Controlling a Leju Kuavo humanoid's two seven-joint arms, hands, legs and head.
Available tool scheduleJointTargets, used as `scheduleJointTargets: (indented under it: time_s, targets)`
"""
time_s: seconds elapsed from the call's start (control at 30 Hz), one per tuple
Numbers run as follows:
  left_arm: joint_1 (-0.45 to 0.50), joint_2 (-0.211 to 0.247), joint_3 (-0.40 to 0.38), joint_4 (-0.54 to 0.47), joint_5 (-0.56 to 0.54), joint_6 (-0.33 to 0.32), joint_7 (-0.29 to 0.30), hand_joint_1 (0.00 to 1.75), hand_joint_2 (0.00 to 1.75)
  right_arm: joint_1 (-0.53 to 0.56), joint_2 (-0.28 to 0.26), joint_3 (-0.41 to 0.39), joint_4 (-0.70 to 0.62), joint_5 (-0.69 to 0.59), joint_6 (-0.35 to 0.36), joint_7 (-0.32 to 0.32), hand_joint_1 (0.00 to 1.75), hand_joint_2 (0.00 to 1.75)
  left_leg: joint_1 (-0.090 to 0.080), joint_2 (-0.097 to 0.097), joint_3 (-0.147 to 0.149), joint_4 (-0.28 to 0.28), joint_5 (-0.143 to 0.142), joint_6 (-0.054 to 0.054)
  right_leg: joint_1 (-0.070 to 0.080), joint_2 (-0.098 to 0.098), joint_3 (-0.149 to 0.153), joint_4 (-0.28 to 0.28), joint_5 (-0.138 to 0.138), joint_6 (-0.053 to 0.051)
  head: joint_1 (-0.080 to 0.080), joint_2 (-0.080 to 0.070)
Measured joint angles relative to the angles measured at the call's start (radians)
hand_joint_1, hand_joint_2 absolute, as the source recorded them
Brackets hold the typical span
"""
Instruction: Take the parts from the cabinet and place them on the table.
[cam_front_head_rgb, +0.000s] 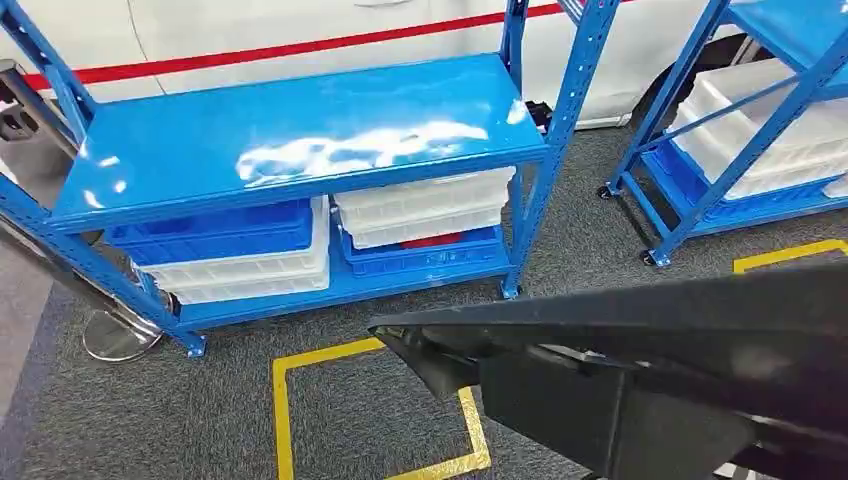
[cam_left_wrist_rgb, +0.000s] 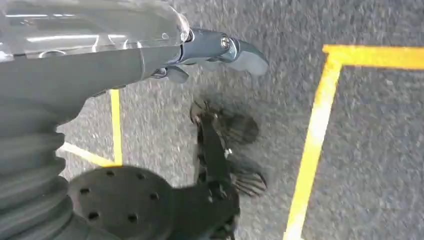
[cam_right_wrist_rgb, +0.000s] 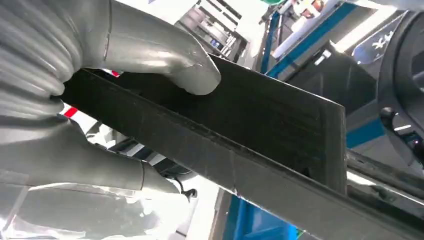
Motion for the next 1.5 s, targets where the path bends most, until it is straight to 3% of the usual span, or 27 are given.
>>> scheduleJointTargets:
  time_s: [0.03, 0.07, 0.1, 0.17, 0.2, 0.33, 0.37, 0.43, 0.47, 0.53, 0.57, 0.63, 0.67, 0.7, 0.73, 0.83, 0.87, 0.93, 1.03, 1.07, 1.1, 1.17, 1.2, 1.23, 1.37, 1.43, 1.5]
  targets:
    - [0.002, 0.0, 0.0, 0.0, -0.009, 0.0, 0.0, 0.0, 1.75, 0.001, 0.0, 0.005, -0.001, 0.001, -0.003, 0.0, 1.55, 1.75, 0.01, 0.009, -0.008, -0.019, 0.027, 0.018, -0.002, 0.0, -0.007, -0.002, 0.003, 0.017, -0.001, 0.0]
    - [0.002, -0.002, 0.0, 0.0, -0.009, 0.001, 0.001, 0.0, 1.75, 0.002, 0.0, 0.009, -0.001, 0.002, -0.004, 0.0, 1.55, 1.75, 0.005, 0.01, -0.031, -0.02, 0.047, 0.033, 0.001, 0.0, -0.054, 0.127, -0.125, 0.021, 0.0, 0.0]
    - [0.003, -0.002, 0.0, 0.0, -0.01, 0.005, 0.002, 0.0, 1.75, 0.003, 0.0, 0.013, 0.002, 0.0, -0.003, 0.0, 1.55, 1.75, -0.001, 0.011, -0.071, -0.009, 0.07, 0.033, 0.001, 0.0, -0.064, 0.264, -0.142, 0.023, 0.0, 0.0]
    - [0.004, -0.003, 0.0, 0.0, -0.013, 0.01, 0.004, 0.0, 1.75, 0.0, 0.0, 0.015, 0.002, -0.003, -0.003, 0.0, 1.55, 1.75, -0.002, 0.01, -0.084, 0.003, 0.073, 0.03, 0.002, 0.0, 0.066, 0.076, -0.081, 0.013, 0.0, 0.0]
    - [0.004, -0.004, 0.0, 0.0, -0.014, 0.012, 0.004, 0.0, 1.75, -0.005, 0.0, 0.016, 0.002, -0.004, -0.002, 0.0, 1.55, 1.75, -0.001, 0.011, -0.088, 0.008, 0.074, 0.028, 0.005, 0.0, 0.104, 0.001, -0.103, 0.006, 0.0, 0.0]
    - [0.003, -0.006, 0.0, 0.0, -0.019, 0.019, 0.008, 0.0, 1.75, -0.01, -0.001, 0.021, 0.002, -0.007, -0.002, 0.0, 1.55, 1.75, -0.003, 0.011, -0.098, 0.01, 0.085, 0.006, 0.015, 0.001, 0.106, -0.017, -0.096, -0.009, 0.0, 0.0]
    - [0.003, -0.006, 0.0, 0.0, -0.02, 0.02, 0.01, 0.0, 1.75, -0.009, -0.001, 0.023, 0.002, -0.008, -0.002, 0.0, 1.55, 1.75, -0.006, 0.01, -0.101, 0.016, 0.077, 0.002, 0.003, -0.002, 0.11, -0.03, -0.088, -0.019, 0.0, 0.0]
    - [0.004, -0.008, 0.0, 0.0, -0.024, 0.022, 0.013, 0.0, 1.75, -0.008, -0.002, 0.027, 0.003, -0.016, -0.002, 0.0, 1.55, 1.75, -0.001, 0.004, -0.13, 0.088, 0.017, -0.01, 0.003, 0.0, 0.108, -0.031, -0.084, -0.025, -0.003, 0.0]
    - [0.005, -0.009, 0.0, 0.0, -0.023, 0.025, 0.014, 0.0, 1.75, -0.003, -0.002, 0.028, 0.005, -0.02, 0.001, 0.0, 1.55, 1.75, 0.005, 0.004, -0.165, 0.175, -0.032, -0.015, 0.004, 0.001, 0.106, -0.031, -0.082, -0.028, -0.003, 0.0]
    - [0.008, -0.009, 0.0, 0.0, -0.024, 0.029, 0.014, 0.0, 1.75, 0.006, -0.003, 0.032, 0.01, -0.023, 0.003, 0.0, 1.55, 1.75, 0.01, 0.004, -0.216, 0.305, -0.077, -0.023, 0.004, 0.006, 0.103, -0.03, -0.081, -0.028, -0.003, 0.0]
    - [0.011, -0.009, 0.0, 0.0, -0.027, 0.032, 0.014, 0.0, 1.75, 0.01, -0.003, 0.034, 0.013, -0.023, 0.005, 0.0, 1.55, 1.75, 0.014, 0.004, -0.216, 0.315, -0.064, -0.026, 0.003, 0.012, 0.103, -0.029, -0.081, -0.028, -0.003, 0.0]
    - [0.013, -0.008, 0.0, 0.0, -0.029, 0.034, 0.012, 0.0, 1.75, 0.012, -0.005, 0.037, 0.018, -0.023, 0.007, 0.0, 1.55, 1.75, 0.022, 0.001, -0.157, 0.205, 0.015, -0.031, 0.0, 0.029, 0.103, -0.025, -0.08, -0.026, -0.003, 0.0]
    - [0.014, -0.008, 0.0, 0.0, -0.029, 0.037, 0.012, 0.0, 1.75, 0.012, -0.006, 0.039, 0.019, -0.023, 0.009, 0.0, 1.55, 1.75, 0.027, -0.013, -0.111, 0.114, 0.059, -0.031, -0.002, 0.038, 0.103, -0.022, -0.081, -0.022, -0.003, 0.0]
    - [0.016, -0.008, 0.0, 0.0, -0.029, 0.039, 0.011, 0.0, 1.75, 0.012, -0.006, 0.04, 0.021, -0.023, 0.011, 0.0, 1.55, 1.75, 0.032, -0.052, -0.08, 0.043, 0.066, -0.029, -0.004, 0.045, 0.099, -0.02, -0.082, -0.017, -0.003, 0.0]
    - [0.017, -0.007, 0.0, 0.0, -0.029, 0.042, 0.01, 0.0, 1.75, 0.011, -0.006, 0.043, 0.023, -0.023, 0.016, 0.0, 1.55, 1.75, 0.028, -0.071, -0.059, 0.028, 0.055, -0.027, -0.003, 0.056, 0.091, -0.016, -0.079, -0.008, -0.003, 0.0]
    - [0.016, -0.005, 0.002, 0.0, -0.026, 0.056, 0.006, 0.0, 1.75, 0.014, -0.006, 0.051, 0.03, -0.011, 0.018, 0.0, 1.55, 1.75, 0.022, -0.045, -0.065, 0.015, 0.05, -0.015, -0.009, 0.083, 0.078, -0.021, -0.064, 0.015, -0.003, 0.0]
    - [0.015, -0.005, 0.003, 0.0, -0.026, 0.06, 0.004, 0.0, 1.75, 0.014, -0.006, 0.054, 0.032, -0.006, 0.016, 0.0, 1.55, 1.75, 0.03, -0.034, -0.065, 0.0, 0.058, -0.003, -0.005, 0.088, 0.076, -0.019, -0.066, 0.023, -0.002, 0.0]
    - [0.013, -0.005, 0.005, 0.0, -0.029, 0.074, 0.003, 0.0, 1.75, 0.016, -0.006, 0.057, 0.035, 0.005, 0.013, 0.0, 1.55, 1.75, 0.027, -0.015, -0.061, -0.007, 0.064, 0.012, -0.005, 0.03, 0.05, 0.037, -0.11, 0.024, 0.003, 0.0]
    - [0.017, -0.005, 0.006, 0.0, -0.051, 0.127, 0.009, 0.0, 1.75, 0.029, -0.006, 0.067, 0.052, 0.019, 0.009, 0.0, 1.55, 1.75, 0.017, 0.018, -0.068, -0.003, 0.064, 0.02, -0.006, 0.012, -0.056, 0.26, -0.209, 0.027, 0.004, 0.0]
    - [0.017, -0.004, 0.006, 0.0, -0.056, 0.144, 0.008, 0.0, 1.75, 0.034, -0.006, 0.069, 0.061, 0.023, 0.009, 0.0, 1.55, 1.75, 0.015, 0.029, -0.07, -0.001, 0.064, 0.02, -0.006, 0.011, -0.07, 0.29, -0.209, 0.026, 0.004, 0.0]
    - [0.017, -0.003, 0.006, 0.0, -0.066, 0.16, 0.004, 0.0, 1.75, 0.036, -0.006, 0.072, 0.076, 0.028, 0.009, 0.001, 1.55, 1.75, 0.013, 0.04, -0.07, 0.001, 0.064, 0.02, -0.006, 0.01, -0.053, 0.262, -0.18, 0.025, 0.003, 0.0]
    - [0.015, -0.003, 0.006, 0.0, -0.075, 0.175, -0.001, 0.0, 1.75, 0.036, -0.006, 0.076, 0.093, 0.037, 0.011, 0.001, 1.55, 1.75, 0.011, 0.057, -0.07, 0.003, 0.063, 0.019, -0.005, -0.003, 0.021, 0.126, -0.109, 0.02, 0.004, 0.0]
    - [0.014, -0.001, 0.006, 0.0, -0.08, 0.179, -0.004, 0.0, 1.75, 0.04, -0.006, 0.077, 0.097, 0.042, 0.018, 0.001, 1.55, 1.75, 0.01, 0.065, -0.07, 0.007, 0.061, 0.016, -0.003, -0.031, 0.078, 0.025, -0.073, 0.014, 0.003, 0.0]
    - [0.014, 0.002, 0.006, 0.0, -0.085, 0.179, -0.007, 0.0, 1.75, 0.043, -0.006, 0.082, 0.1, 0.049, 0.021, 0.001, 1.55, 1.75, 0.004, 0.07, -0.072, 0.01, 0.058, 0.011, 0.01, -0.07, 0.09, -0.006, -0.094, 0.007, 0.004, 0.0]
    - [0.008, 0.017, 0.006, 0.0, -0.093, 0.166, -0.024, 0.0, 1.75, 0.045, -0.005, 0.111, 0.11, 0.049, 0.05, 0.001, 1.55, 1.75, 0.004, 0.099, -0.071, 0.011, 0.058, -0.011, 0.013, -0.023, 0.076, -0.01, -0.078, -0.014, 0.003, 0.0]
    - [0.004, 0.024, 0.005, 0.0, -0.095, 0.154, -0.035, 0.0, 1.75, 0.036, 0.005, 0.125, 0.126, 0.05, 0.076, 0.001, 1.55, 1.75, 0.011, 0.041, -0.089, 0.055, 0.016, -0.024, 0.008, -0.011, 0.075, -0.017, -0.068, -0.029, 0.003, 0.0]
    - [0.004, 0.031, 0.006, -0.001, -0.093, 0.151, -0.044, 0.0, 1.75, 0.021, 0.021, 0.142, 0.156, 0.053, 0.101, 0.001, 1.55, 1.75, 0.012, 0.01, -0.151, 0.2, -0.067, -0.028, 0.009, 0.007, 0.069, -0.016, -0.064, -0.035, 0.002, 0.0]
